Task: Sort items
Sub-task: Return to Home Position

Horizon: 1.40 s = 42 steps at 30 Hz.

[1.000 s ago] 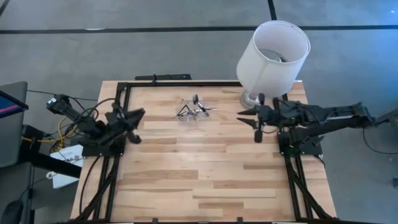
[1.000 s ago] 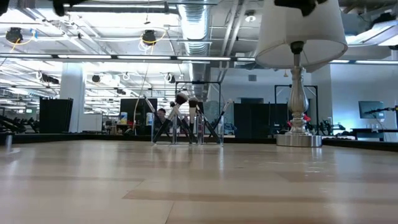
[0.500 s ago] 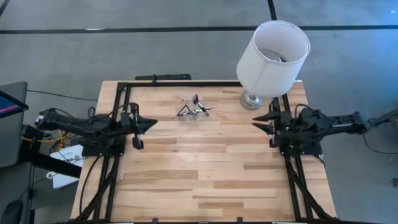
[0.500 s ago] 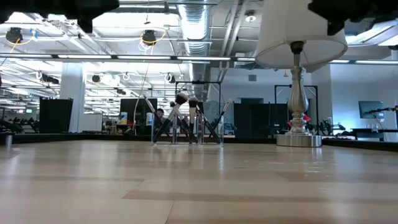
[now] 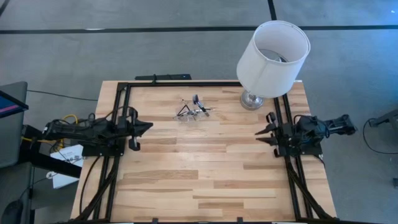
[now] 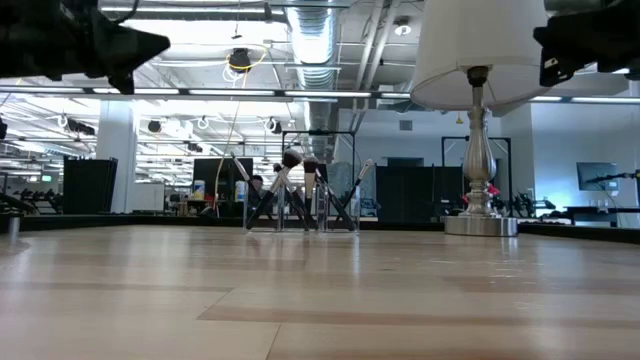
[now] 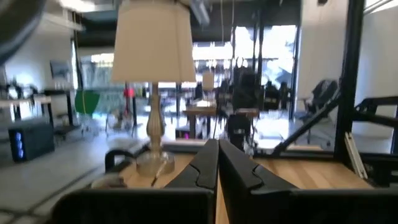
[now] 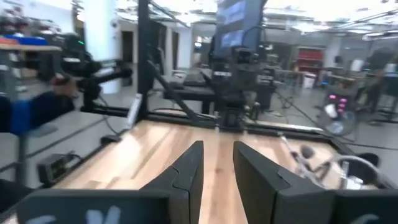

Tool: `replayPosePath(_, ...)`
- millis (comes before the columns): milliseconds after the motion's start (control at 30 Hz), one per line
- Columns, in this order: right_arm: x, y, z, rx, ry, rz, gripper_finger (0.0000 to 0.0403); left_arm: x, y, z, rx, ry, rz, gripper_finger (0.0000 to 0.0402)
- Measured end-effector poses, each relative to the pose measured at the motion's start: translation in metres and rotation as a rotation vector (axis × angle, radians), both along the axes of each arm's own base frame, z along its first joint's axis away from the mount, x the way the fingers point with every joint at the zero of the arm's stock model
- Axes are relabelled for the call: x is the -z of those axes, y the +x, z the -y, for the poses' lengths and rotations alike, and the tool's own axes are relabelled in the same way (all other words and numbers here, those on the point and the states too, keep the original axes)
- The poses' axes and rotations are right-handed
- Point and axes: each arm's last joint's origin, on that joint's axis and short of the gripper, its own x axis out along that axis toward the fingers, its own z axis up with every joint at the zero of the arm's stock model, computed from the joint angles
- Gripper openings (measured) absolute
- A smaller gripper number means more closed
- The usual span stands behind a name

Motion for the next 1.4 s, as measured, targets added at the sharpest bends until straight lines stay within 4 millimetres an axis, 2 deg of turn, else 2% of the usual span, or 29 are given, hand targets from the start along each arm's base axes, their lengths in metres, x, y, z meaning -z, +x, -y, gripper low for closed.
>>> replayPosePath(167,0.007,0.002,-0.003,-0.035,-0.012,-0.002,0.0079,0.003,-0.004,0.002,0.089,0.068,0.032,0.001)
replayPosePath(267,0.013,0.005,-0.006,-0.059,-0.031,0.063,0.0079,0.003,-0.003,0.004,0.14,0.035,0.032,0.001)
replayPosePath(467,0.034,0.01,-0.006,-0.051,-0.03,0.02,0.0079,0.008,0.001,0.003,0.119,-0.018,-0.016,0.001)
replayPosePath(600,0.035,0.011,-0.006,-0.048,0.029,0.0,0.0079,0.01,0.004,0.004,0.123,-0.071,-0.046,0.001)
replayPosePath(800,0.04,0.012,-0.005,-0.04,-0.065,-0.04,0.0079,0.014,0.008,0.004,0.115,-0.04,-0.098,0.001)
replayPosePath(1400,0.041,0.012,-0.006,-0.04,-0.068,-0.04,0.0079,0.024,0.016,0.005,0.111,-0.029,-0.204,0.001)
